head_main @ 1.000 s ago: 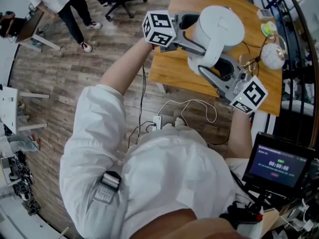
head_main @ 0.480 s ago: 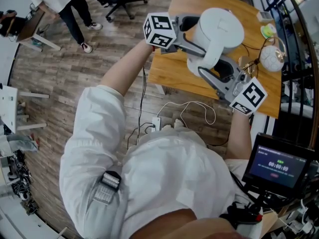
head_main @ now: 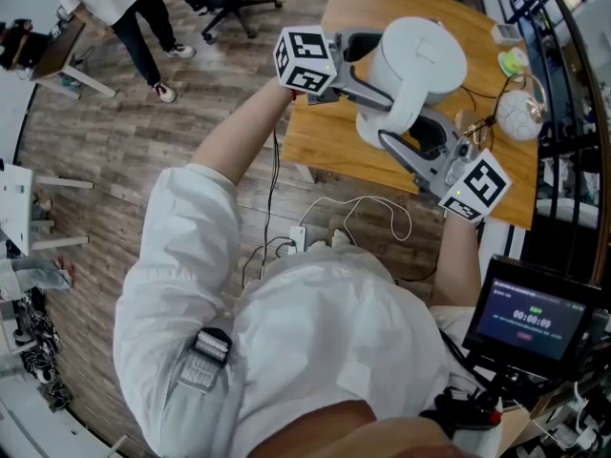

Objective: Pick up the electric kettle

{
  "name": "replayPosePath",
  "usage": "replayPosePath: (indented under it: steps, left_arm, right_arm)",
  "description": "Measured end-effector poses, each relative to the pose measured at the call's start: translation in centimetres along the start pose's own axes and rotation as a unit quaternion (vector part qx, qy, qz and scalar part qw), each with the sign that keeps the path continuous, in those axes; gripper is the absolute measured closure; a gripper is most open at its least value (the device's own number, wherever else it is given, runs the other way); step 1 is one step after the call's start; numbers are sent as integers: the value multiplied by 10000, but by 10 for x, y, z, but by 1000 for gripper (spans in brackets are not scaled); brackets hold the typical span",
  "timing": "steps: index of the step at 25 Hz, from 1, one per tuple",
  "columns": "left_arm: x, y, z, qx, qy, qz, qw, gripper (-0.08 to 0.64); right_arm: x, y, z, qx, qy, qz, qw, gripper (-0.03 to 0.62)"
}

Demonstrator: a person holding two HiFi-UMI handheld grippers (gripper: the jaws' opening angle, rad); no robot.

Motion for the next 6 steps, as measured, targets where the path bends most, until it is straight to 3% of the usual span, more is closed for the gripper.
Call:
replayPosePath:
  steps: [6]
  left_arm:
    - [0, 4, 0, 2, -2, -1, 10000, -20]
  right_arm:
    - [0, 3, -1, -10, -1, 1, 10000, 446]
Point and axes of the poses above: the fingertips, and each gripper's own axes: z backward along the fingers, x to its right, y out of its top, the point moved 4 cm from there along z, backward along the fingers, and after that the axes turned 8 degrees about x, right-handed, at the moved point
